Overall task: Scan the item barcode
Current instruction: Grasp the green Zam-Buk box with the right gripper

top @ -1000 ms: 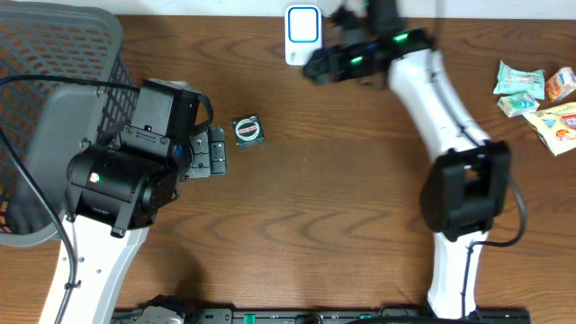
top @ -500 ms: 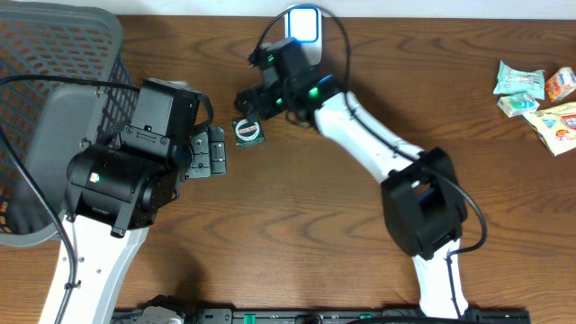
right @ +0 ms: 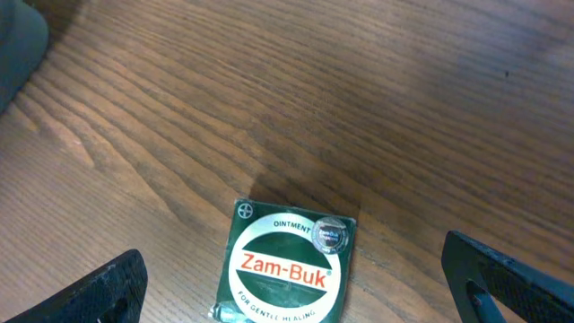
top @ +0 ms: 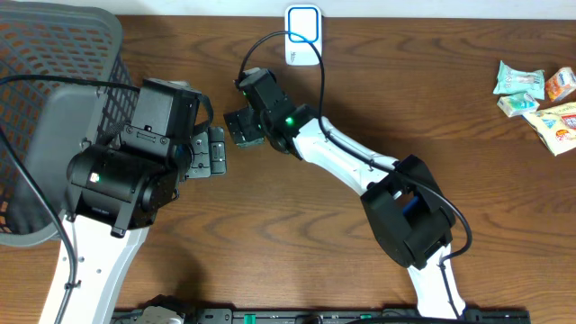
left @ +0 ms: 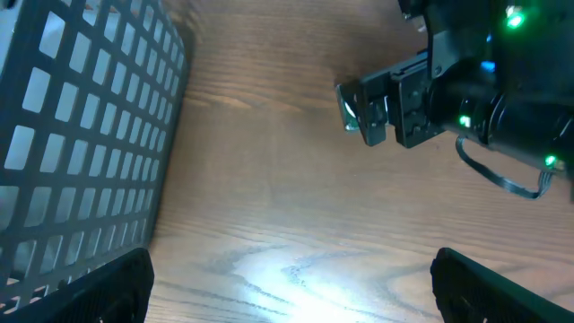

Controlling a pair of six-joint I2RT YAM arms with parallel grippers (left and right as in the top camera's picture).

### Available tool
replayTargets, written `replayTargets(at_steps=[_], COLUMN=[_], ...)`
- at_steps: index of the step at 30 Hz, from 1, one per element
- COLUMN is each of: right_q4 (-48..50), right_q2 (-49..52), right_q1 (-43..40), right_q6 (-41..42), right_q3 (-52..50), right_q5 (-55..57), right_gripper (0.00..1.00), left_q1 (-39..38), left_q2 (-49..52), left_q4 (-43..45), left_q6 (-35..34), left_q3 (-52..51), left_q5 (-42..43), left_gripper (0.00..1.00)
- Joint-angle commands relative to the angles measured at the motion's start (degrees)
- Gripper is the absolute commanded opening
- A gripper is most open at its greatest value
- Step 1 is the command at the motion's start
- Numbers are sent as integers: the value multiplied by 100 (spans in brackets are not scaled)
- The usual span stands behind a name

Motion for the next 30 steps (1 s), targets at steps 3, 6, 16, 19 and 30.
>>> replayTargets(at_steps=[3, 6, 16, 19, 30], right_q4=[286, 560, 951, 968, 1327], right_q2=[-66, -66, -66, -59, 374], right_q1=[109, 127, 254, 264, 280], right_q6=[229, 225, 225, 225, 225], right_q3=[-358, -560, -828, -828, -828], right_q5=[518, 531, 533, 533, 505], right_gripper=[99, 99, 99, 99, 99], left_q1=[28, 28, 28, 28, 28], left_q2=[26, 26, 26, 26, 26], left_q4=[-17, -17, -17, -17, -17], left_q6=[55, 55, 52, 55, 52], left_q3=[46, 46, 46, 46, 46], left_q5=[-96, -96, -96, -96, -96], left_gripper=[98, 98, 98, 98, 98])
